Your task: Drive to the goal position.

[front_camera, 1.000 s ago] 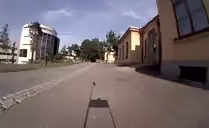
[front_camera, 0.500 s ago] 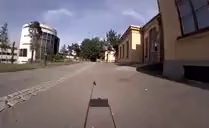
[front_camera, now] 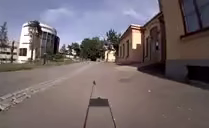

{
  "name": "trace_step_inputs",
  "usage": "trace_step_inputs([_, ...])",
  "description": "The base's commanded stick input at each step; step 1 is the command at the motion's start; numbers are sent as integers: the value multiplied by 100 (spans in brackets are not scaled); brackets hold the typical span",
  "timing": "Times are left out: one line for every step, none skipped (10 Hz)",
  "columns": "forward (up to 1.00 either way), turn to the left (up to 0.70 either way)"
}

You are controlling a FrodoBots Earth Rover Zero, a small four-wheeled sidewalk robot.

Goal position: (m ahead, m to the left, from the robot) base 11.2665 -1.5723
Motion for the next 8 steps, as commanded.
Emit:
trace_step_inputs([45, 0])
trace_step_inputs([45, 0])
trace_step_inputs([45, 0])
trace_step_inputs([45, 0])
trace_step_inputs([45, 0])
trace_step_inputs([45, 0])
trace_step_inputs([45, 0])
trace_step_inputs([45, 0])
